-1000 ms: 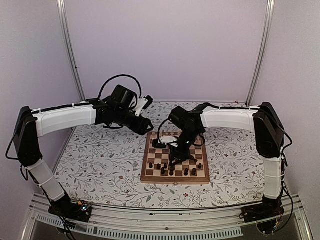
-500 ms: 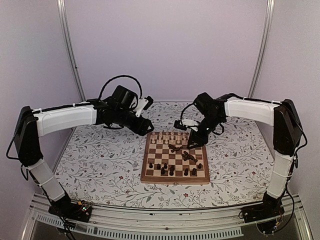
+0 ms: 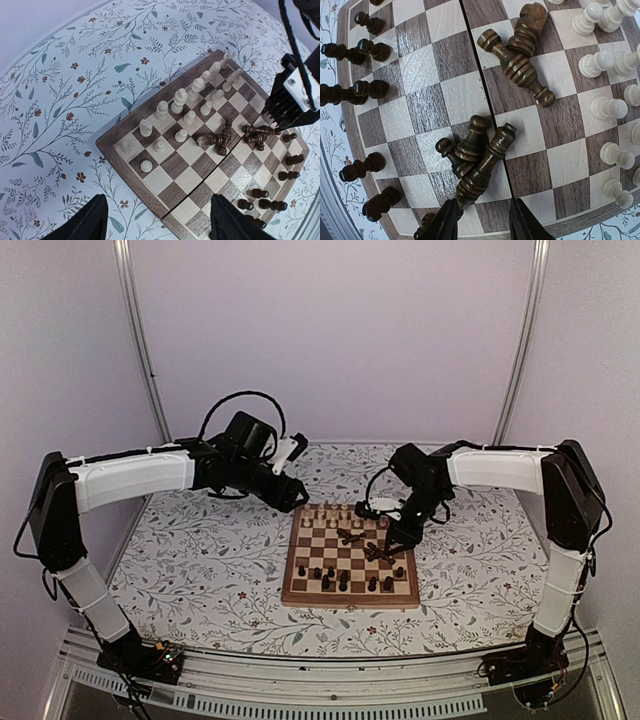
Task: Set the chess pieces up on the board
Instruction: Pick up the chess piece from the chessboard.
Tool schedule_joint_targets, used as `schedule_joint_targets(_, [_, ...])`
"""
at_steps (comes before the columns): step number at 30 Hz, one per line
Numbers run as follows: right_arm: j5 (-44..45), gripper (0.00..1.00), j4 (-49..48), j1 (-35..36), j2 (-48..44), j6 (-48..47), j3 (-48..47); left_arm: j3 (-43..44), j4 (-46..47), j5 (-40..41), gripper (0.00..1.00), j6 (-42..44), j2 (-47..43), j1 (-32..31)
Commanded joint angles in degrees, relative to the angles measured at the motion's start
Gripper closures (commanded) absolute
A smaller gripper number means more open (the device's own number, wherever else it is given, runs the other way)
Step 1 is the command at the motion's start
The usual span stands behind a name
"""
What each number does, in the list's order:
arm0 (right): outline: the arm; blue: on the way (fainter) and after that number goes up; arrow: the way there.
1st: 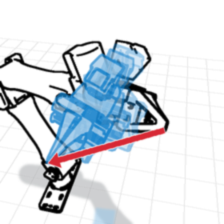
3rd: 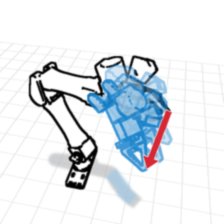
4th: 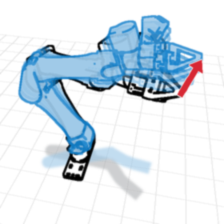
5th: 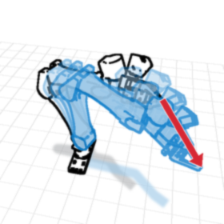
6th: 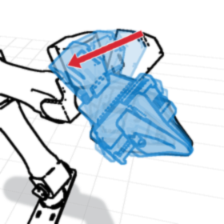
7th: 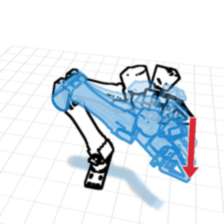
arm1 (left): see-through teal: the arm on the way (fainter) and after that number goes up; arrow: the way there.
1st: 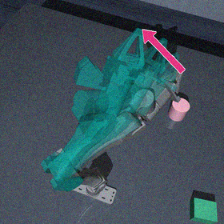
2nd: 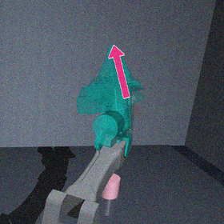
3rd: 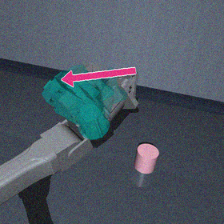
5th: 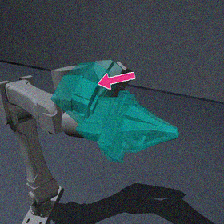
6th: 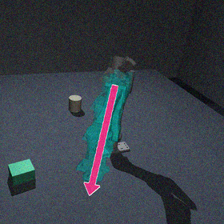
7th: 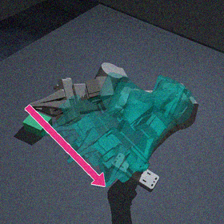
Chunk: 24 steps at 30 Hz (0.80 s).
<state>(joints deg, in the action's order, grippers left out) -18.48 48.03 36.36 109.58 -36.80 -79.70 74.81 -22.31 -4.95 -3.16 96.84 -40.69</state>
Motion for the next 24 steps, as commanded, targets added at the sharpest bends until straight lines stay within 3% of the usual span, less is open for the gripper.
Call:
schedule_joint_targets(1, [0.2, 0.63, -0.1, 0.2, 0.4, 0.7, 0.3, 1.6, -1.1, -0.3, 0.28, 0.6, 0.8, -0.9])
schedule_joint_targets(10, [-1.5, 0.57, 0.6, 0.9, 0.3, 0.5, 1.2, 1.7, -1.2, -0.4, 0.28, 0.6, 0.7, -1.0])
schedule_joint_targets(18, [4.8, 0.57, -1.2, 1.9, 1.6, 1.3, 3.1, 1.7, -1.2, -0.2, 0.27, 0.6, 0.8, -1.1])
schedule_joint_targets(24, [4.2, 0.68, -1.5, 2.0, 1.5, 1.4, 3.9, 1.8, -1.2, -0.3, 0.27, 0.7, 0.9, -1.1])
